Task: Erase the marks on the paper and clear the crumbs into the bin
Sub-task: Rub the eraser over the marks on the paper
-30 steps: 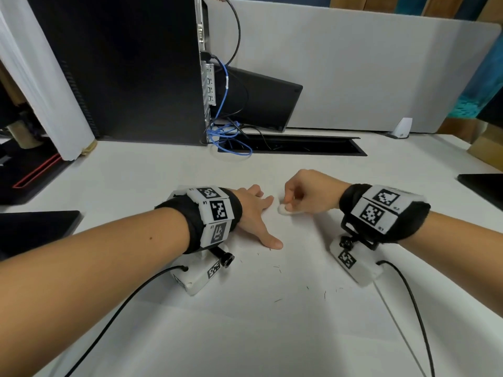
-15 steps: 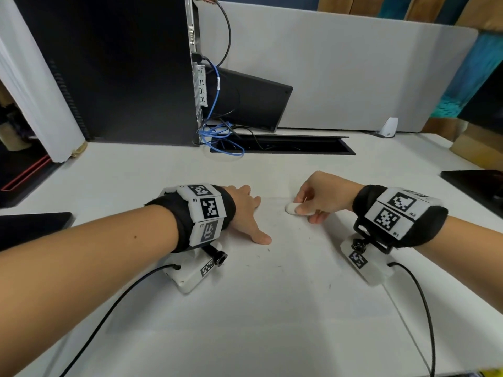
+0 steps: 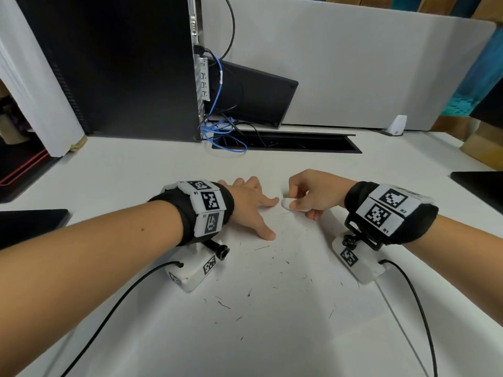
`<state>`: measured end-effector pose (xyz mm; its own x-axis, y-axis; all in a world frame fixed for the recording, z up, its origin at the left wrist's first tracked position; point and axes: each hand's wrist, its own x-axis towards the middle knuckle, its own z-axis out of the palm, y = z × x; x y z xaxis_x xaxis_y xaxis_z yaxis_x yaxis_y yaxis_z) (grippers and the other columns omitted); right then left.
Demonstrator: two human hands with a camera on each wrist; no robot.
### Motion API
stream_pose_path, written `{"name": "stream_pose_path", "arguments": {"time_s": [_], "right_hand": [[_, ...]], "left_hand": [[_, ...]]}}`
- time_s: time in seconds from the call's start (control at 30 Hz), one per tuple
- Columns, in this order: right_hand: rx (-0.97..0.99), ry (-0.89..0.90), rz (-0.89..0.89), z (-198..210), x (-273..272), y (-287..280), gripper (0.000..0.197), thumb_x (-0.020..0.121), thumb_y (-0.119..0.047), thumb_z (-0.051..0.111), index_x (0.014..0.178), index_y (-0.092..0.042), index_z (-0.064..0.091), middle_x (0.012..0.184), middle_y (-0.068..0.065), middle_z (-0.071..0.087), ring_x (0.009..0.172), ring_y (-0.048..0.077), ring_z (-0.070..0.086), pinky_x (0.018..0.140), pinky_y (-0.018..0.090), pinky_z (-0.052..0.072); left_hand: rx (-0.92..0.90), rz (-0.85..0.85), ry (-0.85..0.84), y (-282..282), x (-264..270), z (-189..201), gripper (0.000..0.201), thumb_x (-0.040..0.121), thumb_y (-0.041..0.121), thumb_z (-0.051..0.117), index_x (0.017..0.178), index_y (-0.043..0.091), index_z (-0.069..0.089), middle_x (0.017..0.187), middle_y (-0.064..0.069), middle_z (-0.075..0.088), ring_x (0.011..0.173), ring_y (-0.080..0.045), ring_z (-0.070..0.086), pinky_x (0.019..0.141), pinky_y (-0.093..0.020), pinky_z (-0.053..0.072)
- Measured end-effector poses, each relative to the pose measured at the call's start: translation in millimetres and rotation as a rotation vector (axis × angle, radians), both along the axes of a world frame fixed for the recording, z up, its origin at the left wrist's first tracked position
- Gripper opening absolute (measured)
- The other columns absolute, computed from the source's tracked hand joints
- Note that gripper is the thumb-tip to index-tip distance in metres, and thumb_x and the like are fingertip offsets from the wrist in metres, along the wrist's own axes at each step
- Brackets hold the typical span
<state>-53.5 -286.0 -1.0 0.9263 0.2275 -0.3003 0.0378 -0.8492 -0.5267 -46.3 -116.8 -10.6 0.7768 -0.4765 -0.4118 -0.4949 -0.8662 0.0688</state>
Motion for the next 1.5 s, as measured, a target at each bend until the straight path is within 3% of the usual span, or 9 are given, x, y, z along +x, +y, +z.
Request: {"name": "stream_pose_path", "arguments": {"time_s": [0.27, 0.43, 0.53, 0.73, 0.9, 1.03, 1.17, 1.37, 1.5], "right_hand": [[-0.157, -0.189, -0.004, -1.7, -3.7, 2.9, 0.023, 0.083, -0.018, 0.063, 0.062, -0.019, 0.053, 0.044, -0.005, 0.054, 0.042, 0.016, 0.050, 0.053, 0.020, 0.045], [-0.144, -0.145, 0.069, -4.6, -6.3, 10.1, 0.021, 0.083, -0.019, 0.065, 0.064, -0.021, 0.054, 0.068, 0.008, 0.064, 0.059, 0.022, 0.057, 0.057, 0.025, 0.048], [-0.155, -0.199, -0.005, -0.9, -3.0, 6.4, 0.022, 0.083, -0.017, 0.063, 0.064, -0.020, 0.054, 0.059, 0.003, 0.060, 0.049, 0.018, 0.055, 0.052, 0.022, 0.046], [-0.141, -0.194, 0.051, -3.2, -5.2, 10.9, 0.023, 0.084, -0.021, 0.064, 0.064, -0.021, 0.053, 0.064, 0.002, 0.059, 0.052, 0.020, 0.055, 0.065, 0.032, 0.054], [-0.137, -0.130, 0.116, -5.7, -8.7, 18.4, 0.022, 0.083, -0.019, 0.064, 0.064, -0.018, 0.053, 0.067, 0.007, 0.061, 0.052, 0.019, 0.054, 0.055, 0.025, 0.047], [-0.153, -0.155, 0.063, -0.2, -4.4, 14.4, 0.023, 0.084, -0.020, 0.064, 0.065, -0.019, 0.052, 0.066, 0.007, 0.060, 0.053, 0.021, 0.055, 0.048, 0.019, 0.045], [-0.100, 0.003, 0.209, 0.3, -18.0, 22.8, 0.023, 0.085, -0.012, 0.062, 0.064, -0.017, 0.055, 0.058, 0.003, 0.054, 0.045, 0.012, 0.049, 0.044, 0.013, 0.040], [0.020, -0.243, -0.137, 13.3, 1.6, -16.1, 0.018, 0.087, -0.014, 0.061, 0.070, -0.013, 0.055, 0.057, 0.002, 0.058, 0.035, 0.003, 0.051, 0.044, 0.015, 0.042], [-0.031, -0.157, -0.093, 0.8, -0.7, -17.9, 0.014, 0.085, -0.019, 0.064, 0.077, -0.010, 0.058, 0.057, 0.004, 0.062, 0.040, 0.007, 0.055, 0.041, 0.015, 0.041]], "left_hand": [[0.059, -0.065, -0.104, -4.6, -3.2, -0.2, 0.090, 0.068, 0.076, 0.055, 0.145, 0.041, 0.022, 0.139, 0.003, 0.022, 0.135, -0.019, 0.014, 0.111, -0.052, 0.003], [0.072, -0.068, -0.106, -4.4, -2.1, -0.2, 0.091, 0.066, 0.078, 0.055, 0.144, 0.044, 0.022, 0.139, 0.003, 0.023, 0.136, -0.019, 0.013, 0.111, -0.052, 0.005], [0.086, -0.060, -0.101, -4.6, -2.6, 0.3, 0.093, 0.066, 0.078, 0.054, 0.145, 0.043, 0.018, 0.141, 0.002, 0.021, 0.139, -0.019, 0.009, 0.112, -0.053, 0.001], [0.086, -0.056, -0.105, -4.7, -3.4, 1.3, 0.090, 0.067, 0.077, 0.055, 0.144, 0.045, 0.020, 0.137, 0.002, 0.025, 0.136, -0.019, 0.012, 0.110, -0.052, 0.005], [0.062, -0.050, -0.098, -3.8, -4.1, 1.6, 0.083, 0.067, 0.076, 0.056, 0.140, 0.045, 0.029, 0.131, 0.001, 0.028, 0.134, -0.019, 0.016, 0.110, -0.051, 0.007], [0.093, -0.047, -0.091, -4.9, -4.8, 1.7, 0.090, 0.067, 0.077, 0.054, 0.144, 0.045, 0.020, 0.136, 0.002, 0.026, 0.136, -0.019, 0.012, 0.111, -0.052, 0.003], [0.053, -0.036, -0.086, -4.0, -4.8, 2.5, 0.075, 0.066, 0.076, 0.056, 0.133, 0.046, 0.039, 0.128, 0.002, 0.031, 0.131, -0.018, 0.019, 0.109, -0.050, 0.008], [0.084, -0.053, -0.080, -3.9, -4.5, 3.5, 0.093, 0.067, 0.077, 0.055, 0.145, 0.043, 0.018, 0.141, 0.002, 0.023, 0.139, -0.018, 0.009, 0.112, -0.053, -0.002], [0.081, -0.062, -0.084, -4.2, -3.2, 3.3, 0.093, 0.067, 0.077, 0.055, 0.145, 0.043, 0.017, 0.144, 0.002, 0.020, 0.140, -0.017, 0.006, 0.112, -0.053, -0.004]]}}
